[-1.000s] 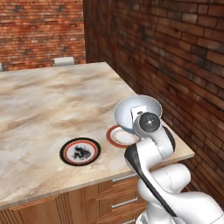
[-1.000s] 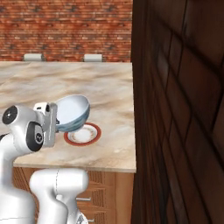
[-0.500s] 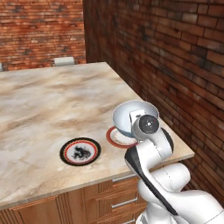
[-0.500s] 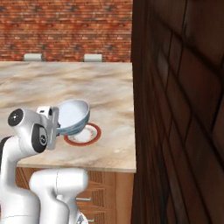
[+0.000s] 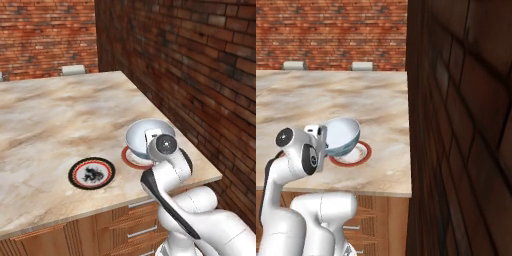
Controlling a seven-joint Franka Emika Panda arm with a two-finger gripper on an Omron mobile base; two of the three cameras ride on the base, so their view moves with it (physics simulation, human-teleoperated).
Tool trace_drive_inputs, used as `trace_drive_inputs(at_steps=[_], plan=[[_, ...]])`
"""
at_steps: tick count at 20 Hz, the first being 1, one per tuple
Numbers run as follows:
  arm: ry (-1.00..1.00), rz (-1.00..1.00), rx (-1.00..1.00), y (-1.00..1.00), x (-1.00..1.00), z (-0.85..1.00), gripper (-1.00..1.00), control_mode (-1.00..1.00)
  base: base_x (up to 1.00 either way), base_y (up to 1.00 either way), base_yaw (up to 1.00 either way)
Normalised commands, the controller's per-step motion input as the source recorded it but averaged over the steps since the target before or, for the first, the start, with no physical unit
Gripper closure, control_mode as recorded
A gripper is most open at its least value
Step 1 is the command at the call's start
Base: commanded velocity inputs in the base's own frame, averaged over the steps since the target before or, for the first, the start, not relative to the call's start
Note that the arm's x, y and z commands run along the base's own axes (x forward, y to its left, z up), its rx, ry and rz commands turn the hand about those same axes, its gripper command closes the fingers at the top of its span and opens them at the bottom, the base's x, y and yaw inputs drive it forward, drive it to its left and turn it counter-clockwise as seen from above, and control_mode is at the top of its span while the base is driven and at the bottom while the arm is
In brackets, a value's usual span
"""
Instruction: Move the bowls from the cabinet to the plates on the dining table.
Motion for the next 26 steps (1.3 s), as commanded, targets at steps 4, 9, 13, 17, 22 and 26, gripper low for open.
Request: trace_drive_inputs(at_steps=[4, 9, 13, 17, 22, 26], plan=[[0.0, 0.0, 0.0, 0.0, 0.52, -0.4, 1.0, -1.0, 0.0, 0.0, 0.0], [0.0, 0.01, 0.0, 0.0, 0.1, -0.31, 1.0, -1.0, 0.0, 0.0, 0.0], [0.0, 0.03, 0.0, 0.0, 0.02, -0.45, 1.0, -1.0, 0.0, 0.0, 0.0], [0.0, 0.06, 0.0, 0.0, 0.02, -0.48, 1.0, -1.0, 0.0, 0.0, 0.0], [0.0, 0.07, 0.0, -0.1, 0.16, -0.44, 1.0, -1.0, 0.0, 0.0, 0.0], [0.0, 0.08, 0.0, -0.25, 0.23, -0.58, 1.0, -1.0, 0.0, 0.0, 0.0]])
